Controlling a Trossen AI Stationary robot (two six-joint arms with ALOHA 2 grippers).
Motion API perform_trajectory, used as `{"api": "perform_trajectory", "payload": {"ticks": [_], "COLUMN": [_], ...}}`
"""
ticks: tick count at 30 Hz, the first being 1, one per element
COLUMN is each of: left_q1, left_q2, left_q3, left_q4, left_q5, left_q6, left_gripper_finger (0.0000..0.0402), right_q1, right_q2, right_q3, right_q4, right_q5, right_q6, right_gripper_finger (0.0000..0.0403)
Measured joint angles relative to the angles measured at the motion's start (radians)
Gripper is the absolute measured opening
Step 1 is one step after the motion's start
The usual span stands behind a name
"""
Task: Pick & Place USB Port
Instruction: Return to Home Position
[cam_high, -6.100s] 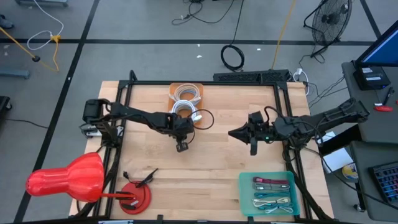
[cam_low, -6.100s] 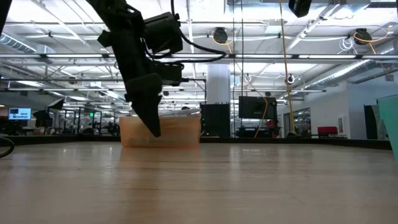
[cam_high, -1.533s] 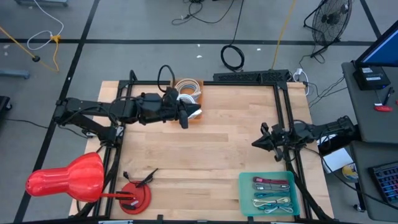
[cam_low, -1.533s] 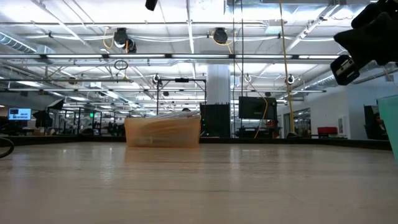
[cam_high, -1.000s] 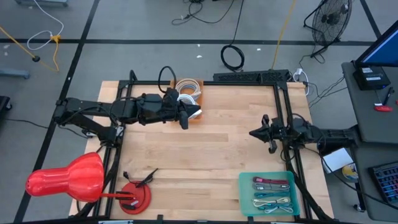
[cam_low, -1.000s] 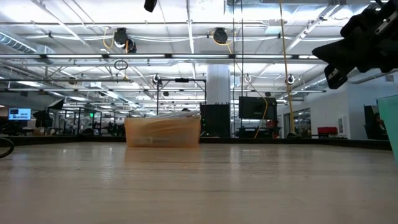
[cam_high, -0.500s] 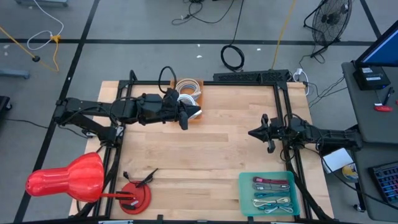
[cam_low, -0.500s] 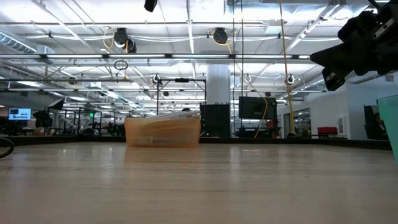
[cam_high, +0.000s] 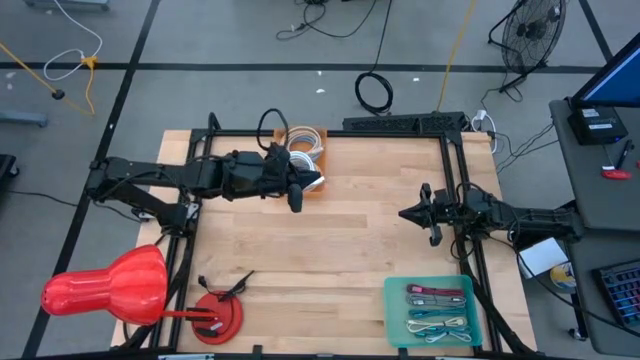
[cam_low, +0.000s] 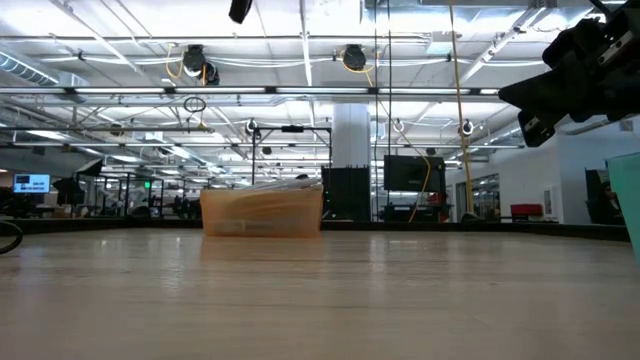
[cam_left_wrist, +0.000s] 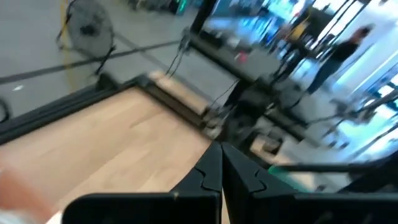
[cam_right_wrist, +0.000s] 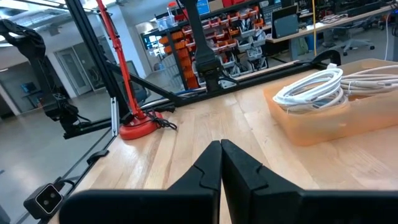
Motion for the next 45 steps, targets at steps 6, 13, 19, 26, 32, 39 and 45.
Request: {"api": "perform_trajectory", "payload": {"ticks": [6, 13, 19, 26, 32, 39, 45], "left_q1": [0.058, 0.093, 0.106, 0.106, 0.106, 0.105, 0.105], "left_q2": [-0.054, -0.228, -0.408, -0.718, -0.937, -1.081, -1.124], "left_q3": [-0.003, -0.002, -0.098, -0.458, -0.745, -0.938, -1.019], "left_q4": [-0.153, -0.285, -0.379, -0.209, -0.006, 0.028, 0.028], "left_q5": [0.059, 0.072, 0.114, 0.119, 0.159, 0.168, 0.167], "left_q6": [0.035, 0.161, 0.181, 0.111, 0.071, 0.068, 0.095], "left_gripper_finger": [0.0, 0.0, 0.0, 0.0, 0.0, 0.0, 0.0], "right_q1": [0.0, 0.0, 0.0, 0.0, 0.0, 0.0, 0.0], "right_q2": [0.0, 0.0, 0.0, 0.0, 0.0, 0.0, 0.0], "right_q3": [0.0, 0.0, 0.0, 0.0, 0.0, -0.001, -0.001], "right_q4": [0.0, 0.002, 0.005, 0.006, 0.006, 0.006, 0.006], "right_q5": [0.0, 0.001, 0.001, 0.001, 0.001, 0.001, 0.001], "right_q6": [0.0, 0.0, 0.0, 0.0, 0.0, 0.0, 0.0], "right_gripper_finger": [0.0, 0.0, 0.0, 0.0, 0.0, 0.0, 0.0]}}
